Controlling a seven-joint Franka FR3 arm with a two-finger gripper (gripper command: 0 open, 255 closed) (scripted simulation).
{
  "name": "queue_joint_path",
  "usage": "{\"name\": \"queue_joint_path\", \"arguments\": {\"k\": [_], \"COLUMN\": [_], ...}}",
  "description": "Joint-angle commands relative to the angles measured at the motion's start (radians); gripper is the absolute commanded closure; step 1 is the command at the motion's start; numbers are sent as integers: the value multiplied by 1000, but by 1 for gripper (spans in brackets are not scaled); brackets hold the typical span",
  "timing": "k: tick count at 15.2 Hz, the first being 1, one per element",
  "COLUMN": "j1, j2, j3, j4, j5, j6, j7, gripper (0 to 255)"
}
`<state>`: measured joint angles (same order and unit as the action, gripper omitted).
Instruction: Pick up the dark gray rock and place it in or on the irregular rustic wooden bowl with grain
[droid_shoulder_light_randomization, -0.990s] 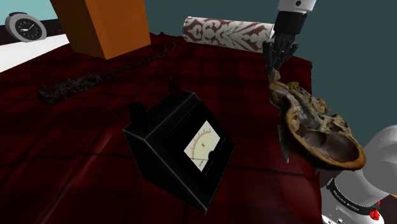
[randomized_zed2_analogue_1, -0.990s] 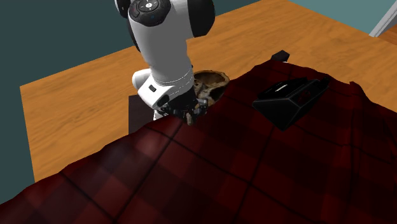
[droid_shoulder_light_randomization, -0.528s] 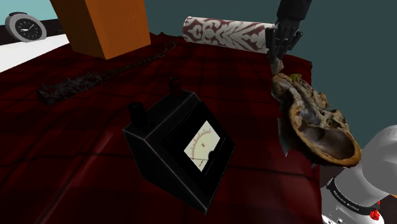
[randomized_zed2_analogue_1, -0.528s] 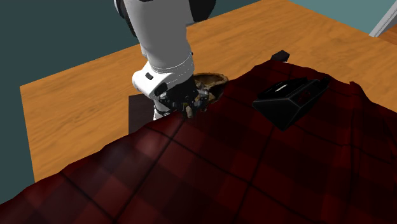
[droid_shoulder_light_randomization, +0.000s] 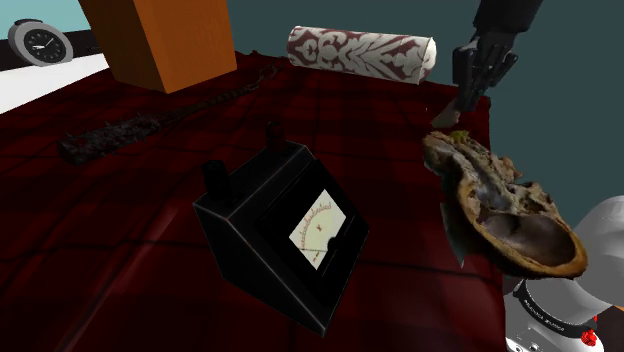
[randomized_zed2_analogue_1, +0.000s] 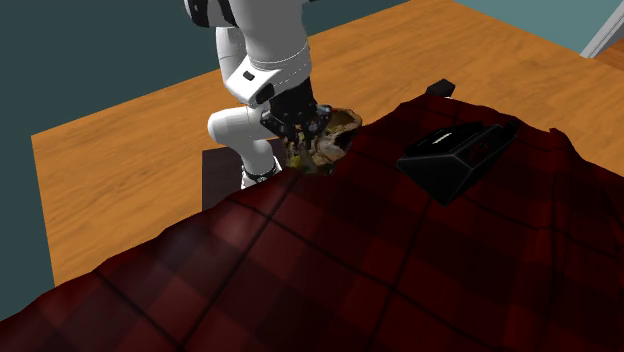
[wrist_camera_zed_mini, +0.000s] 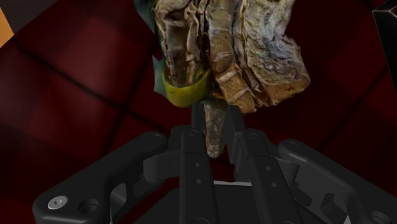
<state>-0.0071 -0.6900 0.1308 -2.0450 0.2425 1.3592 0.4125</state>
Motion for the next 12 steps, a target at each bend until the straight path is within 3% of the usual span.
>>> {"name": "queue_joint_path", "arguments": {"k": [1, 7, 12], "j1": [9, 37, 39], "j2": [-63, -233, -272], "j3": [11, 47, 55], "j4": [-40, -126, -216], "j5": [16, 68, 74], "j6": [-21, -91, -40], "j7": [21, 88, 76], "gripper": [255, 255, 255]}}
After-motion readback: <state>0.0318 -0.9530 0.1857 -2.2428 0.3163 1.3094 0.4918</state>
